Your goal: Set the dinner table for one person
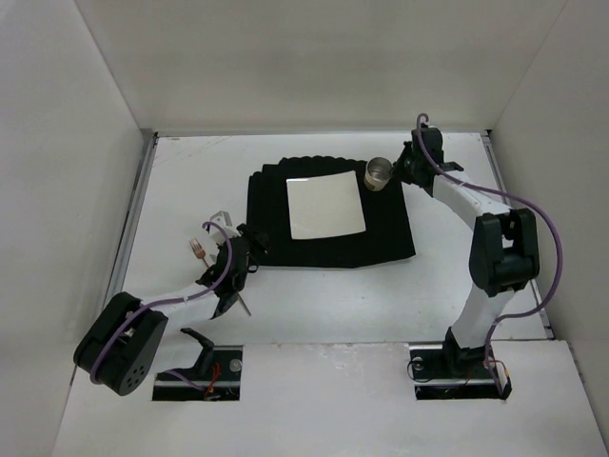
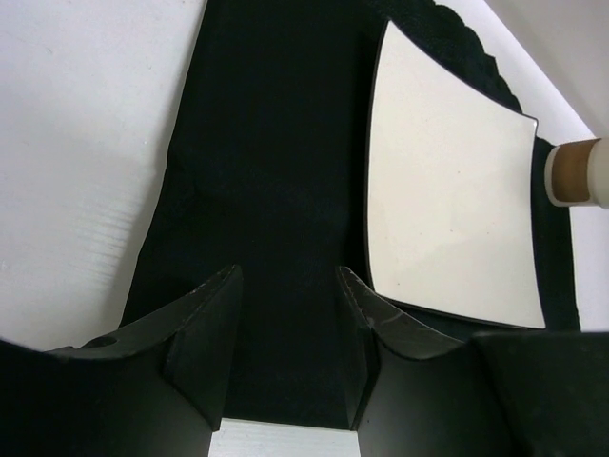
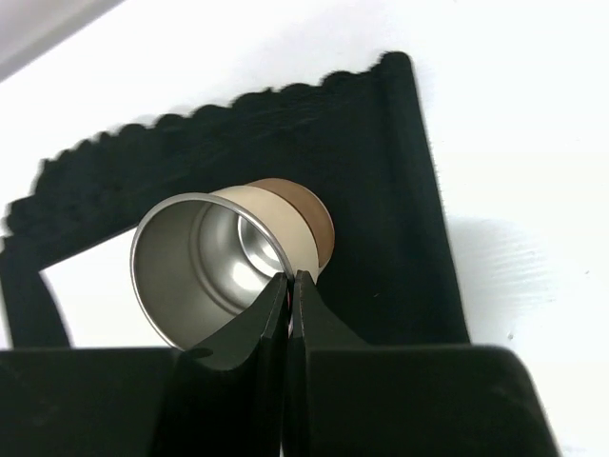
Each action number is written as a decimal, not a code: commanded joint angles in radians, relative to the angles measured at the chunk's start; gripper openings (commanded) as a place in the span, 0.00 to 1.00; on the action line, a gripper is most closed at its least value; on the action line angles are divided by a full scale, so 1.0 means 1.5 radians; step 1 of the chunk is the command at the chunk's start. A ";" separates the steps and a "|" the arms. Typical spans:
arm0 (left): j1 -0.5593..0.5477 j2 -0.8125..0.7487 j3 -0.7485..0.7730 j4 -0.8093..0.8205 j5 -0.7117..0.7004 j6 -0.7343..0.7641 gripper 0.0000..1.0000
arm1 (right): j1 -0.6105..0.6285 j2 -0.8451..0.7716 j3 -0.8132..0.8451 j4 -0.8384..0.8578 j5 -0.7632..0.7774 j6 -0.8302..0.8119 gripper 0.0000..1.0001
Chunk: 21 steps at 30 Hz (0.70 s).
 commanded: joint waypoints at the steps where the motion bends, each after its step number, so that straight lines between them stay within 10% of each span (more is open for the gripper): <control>1: -0.001 0.007 0.017 0.037 -0.003 -0.005 0.41 | -0.012 0.017 0.057 -0.001 0.002 -0.005 0.09; 21: -0.001 0.031 0.030 0.044 -0.004 -0.001 0.41 | -0.054 0.112 0.116 -0.012 0.004 0.008 0.16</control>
